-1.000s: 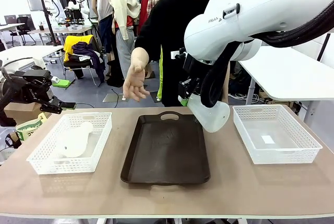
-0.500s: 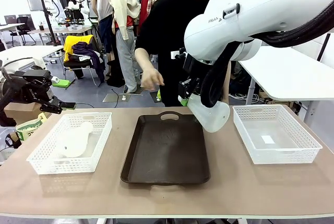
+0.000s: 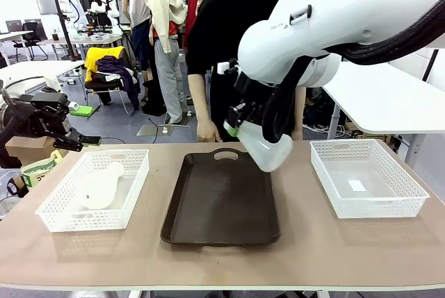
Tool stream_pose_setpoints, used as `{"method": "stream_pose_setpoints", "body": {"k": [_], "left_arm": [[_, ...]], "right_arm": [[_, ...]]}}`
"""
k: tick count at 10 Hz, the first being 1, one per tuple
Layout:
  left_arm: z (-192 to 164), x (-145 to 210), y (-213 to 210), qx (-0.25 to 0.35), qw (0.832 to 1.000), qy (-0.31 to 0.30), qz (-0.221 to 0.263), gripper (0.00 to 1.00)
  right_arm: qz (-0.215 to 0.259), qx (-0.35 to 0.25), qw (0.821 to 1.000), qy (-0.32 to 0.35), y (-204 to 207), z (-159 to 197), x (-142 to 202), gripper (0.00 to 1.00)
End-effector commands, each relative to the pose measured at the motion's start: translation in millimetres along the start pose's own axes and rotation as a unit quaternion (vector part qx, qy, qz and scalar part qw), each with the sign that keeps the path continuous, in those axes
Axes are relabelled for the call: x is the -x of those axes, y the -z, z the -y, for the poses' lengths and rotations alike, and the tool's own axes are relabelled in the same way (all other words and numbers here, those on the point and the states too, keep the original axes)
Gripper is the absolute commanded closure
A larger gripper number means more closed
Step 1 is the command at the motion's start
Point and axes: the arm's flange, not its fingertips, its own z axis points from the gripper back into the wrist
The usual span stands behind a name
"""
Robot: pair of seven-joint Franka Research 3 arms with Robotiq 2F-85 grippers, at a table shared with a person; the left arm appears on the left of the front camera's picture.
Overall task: Prepare the laboratory tools.
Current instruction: Place the picked Big flask upright in the Handle tray as instructed by the person.
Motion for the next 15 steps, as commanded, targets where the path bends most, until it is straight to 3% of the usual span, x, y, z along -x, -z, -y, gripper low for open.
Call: {"method": "stream_pose_setpoints", "body": {"k": [1, 3, 5, 8, 9, 12, 13, 14, 15], "left_arm": [[2, 0, -2, 0.004, 1.000, 0.000, 0.003, 0.00], [2, 0, -2, 0.004, 1.000, 0.000, 0.003, 0.00], [2, 0, -2, 0.004, 1.000, 0.000, 0.003, 0.00], [2, 0, -2, 0.004, 1.000, 0.000, 0.003, 0.00], [2, 0, -2, 0.004, 1.000, 0.000, 0.003, 0.00], [2, 0, -2, 0.004, 1.000, 0.000, 0.003, 0.00], [2, 0, -2, 0.004, 1.000, 0.000, 0.003, 0.00], [2, 0, -2, 0.004, 1.000, 0.000, 0.003, 0.00], [2, 0, -2, 0.004, 1.000, 0.000, 0.003, 0.00]], "right_arm": [[0.138, -0.084, 0.985, -0.063, 18, 5, 10, 1.00], [0.234, -0.079, 0.961, -0.127, 34, 4, 6, 1.00], [0.283, -0.097, 0.944, -0.138, 54, 3, 0, 1.00], [0.307, -0.109, 0.936, -0.129, 73, 0, -9, 1.00], [0.290, -0.078, 0.945, -0.128, 52, -10, -33, 1.00], [0.299, -0.088, 0.941, -0.132, 63, -1, -26, 1.00], [0.303, -0.116, 0.930, -0.171, 74, -3, -33, 1.00], [0.332, -0.170, 0.910, -0.178, 97, -4, -28, 1.00], [0.352, -0.186, 0.899, -0.181, 113, -4, -21, 1.00]]}}
